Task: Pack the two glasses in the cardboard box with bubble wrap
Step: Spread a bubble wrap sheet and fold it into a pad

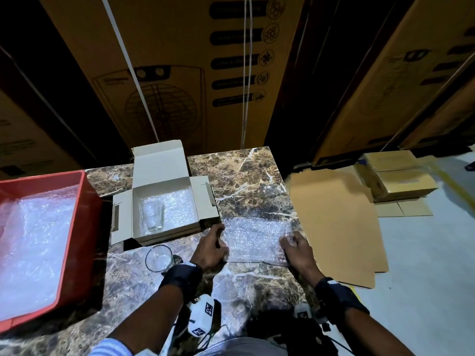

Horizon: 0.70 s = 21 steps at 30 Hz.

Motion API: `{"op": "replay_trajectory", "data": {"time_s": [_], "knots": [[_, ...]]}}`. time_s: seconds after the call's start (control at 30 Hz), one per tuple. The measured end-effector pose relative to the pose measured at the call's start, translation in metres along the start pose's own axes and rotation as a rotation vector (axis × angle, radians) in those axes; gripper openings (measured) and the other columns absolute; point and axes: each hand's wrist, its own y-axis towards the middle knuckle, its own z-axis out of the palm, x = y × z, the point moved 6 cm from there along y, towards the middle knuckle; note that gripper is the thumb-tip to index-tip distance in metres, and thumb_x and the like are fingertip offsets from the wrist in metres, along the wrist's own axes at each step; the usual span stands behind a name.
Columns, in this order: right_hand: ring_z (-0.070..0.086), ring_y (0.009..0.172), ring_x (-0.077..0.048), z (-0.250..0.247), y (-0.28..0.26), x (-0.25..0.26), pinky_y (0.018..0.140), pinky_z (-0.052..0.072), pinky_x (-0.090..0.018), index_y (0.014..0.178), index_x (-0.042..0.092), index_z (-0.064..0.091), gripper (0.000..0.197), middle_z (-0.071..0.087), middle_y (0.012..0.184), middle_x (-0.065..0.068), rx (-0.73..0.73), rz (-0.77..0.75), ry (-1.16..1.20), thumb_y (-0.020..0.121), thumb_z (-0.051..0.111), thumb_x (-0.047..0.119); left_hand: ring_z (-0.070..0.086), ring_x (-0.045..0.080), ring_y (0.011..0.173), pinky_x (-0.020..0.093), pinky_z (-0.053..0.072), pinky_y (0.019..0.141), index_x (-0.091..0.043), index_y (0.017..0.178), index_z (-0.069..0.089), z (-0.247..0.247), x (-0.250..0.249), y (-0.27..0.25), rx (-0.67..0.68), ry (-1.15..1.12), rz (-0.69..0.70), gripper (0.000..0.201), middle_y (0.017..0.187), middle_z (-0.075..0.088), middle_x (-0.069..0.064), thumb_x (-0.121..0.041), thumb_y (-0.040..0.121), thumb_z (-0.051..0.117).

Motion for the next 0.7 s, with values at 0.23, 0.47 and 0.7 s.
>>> {"op": "replay_trajectory", "data": {"time_s": [0.23,0.47,0.7], "knots": [[0.056,0.072,-0.006,-0.004,-0.006,0.006,0.046,0.042,-0.006,0.138,0.014,0.05,0.047,0.052,0.121,-0.003,-0.01,-0.009,-0.036,0.094,0.066,0.007,0.068,0.02,0.078,0.043,0.056,0.077,-0.023,0.139,0.044,0.0,0.004,0.009,-0.021,0.056,0.006,0.055,0.084,0.07,0.003,-0.012,0.091,0.067],[0.051,0.065,-0.011,-0.003,-0.005,0.008,0.052,0.04,-0.013,0.104,0.015,0.064,0.019,0.063,0.091,-0.003,-0.151,-0.102,-0.066,0.089,0.071,0.005,0.062,0.023,0.081,0.036,0.047,0.064,-0.036,0.14,0.04,0.002,0.012,0.012,-0.082,0.238,-0.013,0.052,0.087,0.066,-0.001,-0.034,0.094,0.065],[0.056,0.098,-0.022,0.002,-0.007,0.005,0.081,0.049,-0.039,0.119,0.026,0.05,0.04,0.06,0.107,0.002,-0.232,-0.133,-0.481,0.085,0.071,0.03,0.058,0.024,0.077,0.033,0.042,0.063,-0.031,0.122,0.041,-0.003,-0.011,0.003,-0.22,0.313,0.091,0.033,0.093,0.063,-0.003,-0.041,0.096,0.058]]}}
